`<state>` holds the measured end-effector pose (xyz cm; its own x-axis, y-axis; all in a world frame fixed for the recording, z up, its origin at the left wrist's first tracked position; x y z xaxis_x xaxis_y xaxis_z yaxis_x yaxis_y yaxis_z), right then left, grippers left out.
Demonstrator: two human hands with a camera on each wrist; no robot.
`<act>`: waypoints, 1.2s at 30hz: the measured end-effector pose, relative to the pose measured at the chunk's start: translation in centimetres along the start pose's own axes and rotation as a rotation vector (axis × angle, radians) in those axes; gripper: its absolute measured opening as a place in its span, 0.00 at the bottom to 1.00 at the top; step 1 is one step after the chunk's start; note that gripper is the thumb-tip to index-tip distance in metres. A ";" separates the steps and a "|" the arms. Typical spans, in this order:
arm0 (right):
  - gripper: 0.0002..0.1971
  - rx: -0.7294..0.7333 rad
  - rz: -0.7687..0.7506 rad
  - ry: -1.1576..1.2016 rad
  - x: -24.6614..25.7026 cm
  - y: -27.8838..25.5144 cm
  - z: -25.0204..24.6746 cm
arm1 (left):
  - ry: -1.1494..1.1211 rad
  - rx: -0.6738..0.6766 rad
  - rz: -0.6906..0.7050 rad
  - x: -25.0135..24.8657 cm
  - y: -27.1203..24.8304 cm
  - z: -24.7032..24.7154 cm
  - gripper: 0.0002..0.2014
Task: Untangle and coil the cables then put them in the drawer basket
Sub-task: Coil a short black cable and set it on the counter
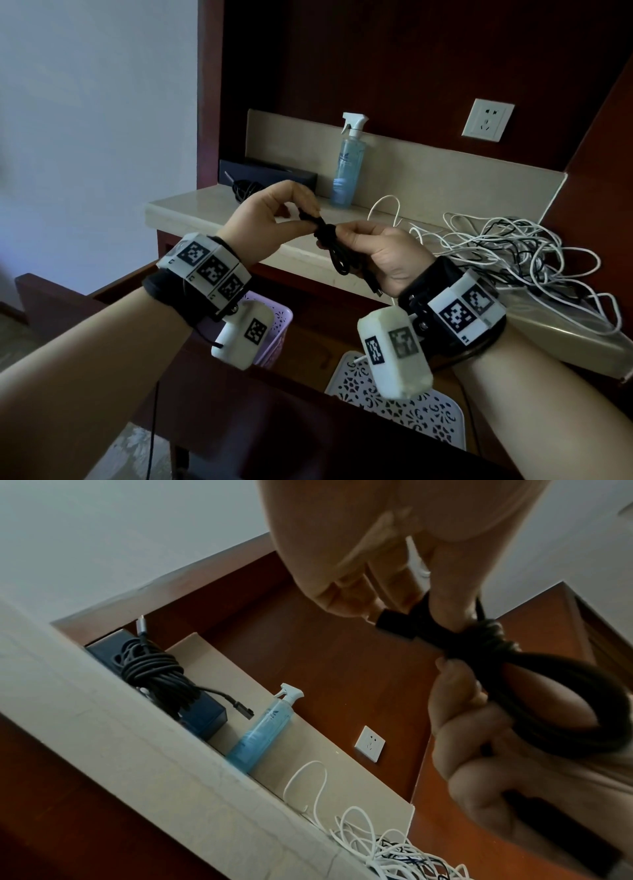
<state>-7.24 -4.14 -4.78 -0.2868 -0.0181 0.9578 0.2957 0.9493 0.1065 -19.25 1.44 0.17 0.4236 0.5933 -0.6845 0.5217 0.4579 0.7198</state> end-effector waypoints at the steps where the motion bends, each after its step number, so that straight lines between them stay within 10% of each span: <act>1: 0.04 -0.039 -0.018 0.000 0.1 0.2 -0.2 | 0.010 -0.014 -0.007 0.2 0.1 -0.1 0.09; 9: 0.08 -0.369 -0.316 -0.270 2.8 0.0 -2.2 | -0.273 -0.230 -0.357 4.5 -2.2 -0.2 0.16; 23: 0.09 -0.229 -0.516 -0.836 6.1 -1.4 0.6 | -0.216 -0.166 -0.299 3.8 -2.1 0.0 0.20; 29: 0.11 -0.589 -0.836 -1.281 8.9 -3.8 0.5 | -0.384 -0.064 -0.277 3.2 -2.6 0.6 0.20; 36: 0.18 -0.496 -0.800 -1.083 6.6 -4.0 0.8 | -0.515 -0.018 -0.321 3.3 -3.5 1.0 0.19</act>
<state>-11.10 -7.83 0.92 -0.9984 -0.0276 -0.0501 -0.0568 0.5888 0.8063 -18.97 1.18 -4.76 0.5533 0.0286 -0.8325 0.6721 0.5750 0.4665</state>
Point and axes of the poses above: each hand's wrist, its own y-axis towards the middle knuckle, its own z-axis out of the palm, x = y × z, the point moved 10 cm from there along y, towards the middle knuckle, and after that the axes turned 14 degrees about -y, right-handed, at the moved point
